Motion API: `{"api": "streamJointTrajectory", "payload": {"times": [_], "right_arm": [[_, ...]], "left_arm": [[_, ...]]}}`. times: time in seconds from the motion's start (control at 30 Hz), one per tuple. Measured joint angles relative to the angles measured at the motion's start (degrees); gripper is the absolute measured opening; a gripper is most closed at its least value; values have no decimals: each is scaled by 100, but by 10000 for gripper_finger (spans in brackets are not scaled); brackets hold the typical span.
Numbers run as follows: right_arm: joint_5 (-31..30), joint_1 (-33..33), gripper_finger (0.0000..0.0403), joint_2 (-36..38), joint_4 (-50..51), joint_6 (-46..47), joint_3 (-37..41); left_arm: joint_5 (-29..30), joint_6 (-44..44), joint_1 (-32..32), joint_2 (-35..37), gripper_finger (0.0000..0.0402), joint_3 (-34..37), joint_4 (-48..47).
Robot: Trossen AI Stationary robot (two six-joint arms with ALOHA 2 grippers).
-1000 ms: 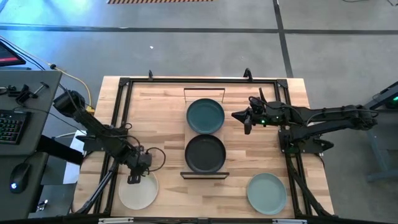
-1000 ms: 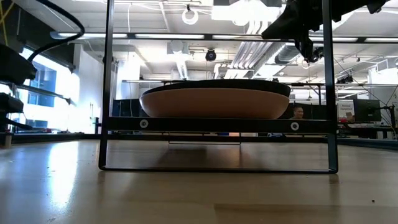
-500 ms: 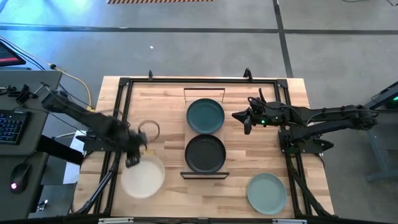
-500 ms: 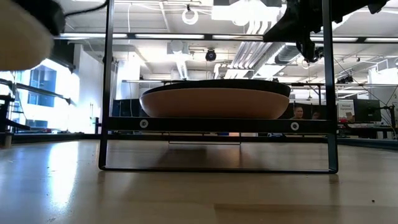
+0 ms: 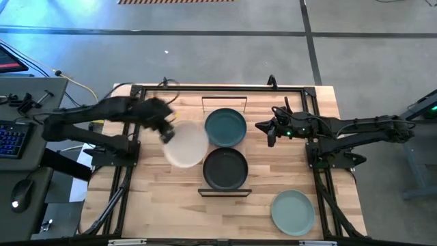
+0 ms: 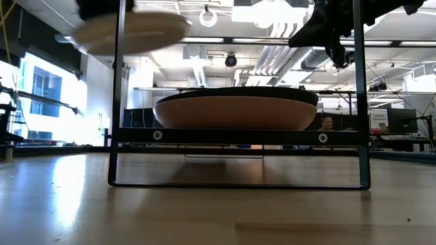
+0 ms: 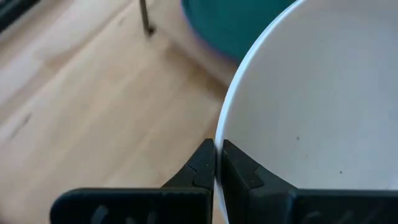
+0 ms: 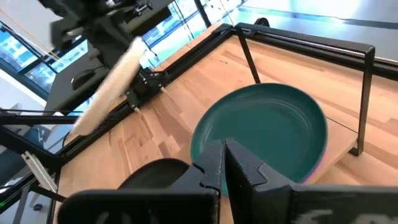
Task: Place and stack plates onto a shelf
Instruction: Stack the white plate on top of the dark green plate on the shelf
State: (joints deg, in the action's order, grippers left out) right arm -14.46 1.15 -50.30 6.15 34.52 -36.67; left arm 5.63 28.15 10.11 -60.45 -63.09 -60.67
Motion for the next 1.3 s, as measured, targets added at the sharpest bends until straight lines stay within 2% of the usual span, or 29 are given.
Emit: {"api": "streamJointTrajectory", "payload": {"times": [0.1, 0.2, 0.3, 0.47, 0.77, 1.07, 1.3], "right_arm": [[-1, 0, 0, 0, 0, 13, 0], [0, 0, 0, 0, 3, 15, 0], [0, 0, 0, 0, 5, 15, 0], [1, 0, 0, 0, 3, 15, 0], [-274, 0, 0, 0, 5, -2, 0], [-335, 0, 0, 0, 44, -2, 0], [-337, 0, 0, 0, 55, -2, 0]], "left_arm": [[-175, -423, 483, -686, 1, 0, 995], [-393, -452, 783, -1378, 1, 0, 1979], [-426, -134, 915, -1962, 1, 0, 2615], [-430, 594, 802, -2576, 1, 2, 3048], [498, 1941, 522, -2988, 0, 2, 3752], [524, 2143, 360, -3273, 1, 4, 3769], [741, 2125, 368, -3256, 19, 4, 3787]]}}
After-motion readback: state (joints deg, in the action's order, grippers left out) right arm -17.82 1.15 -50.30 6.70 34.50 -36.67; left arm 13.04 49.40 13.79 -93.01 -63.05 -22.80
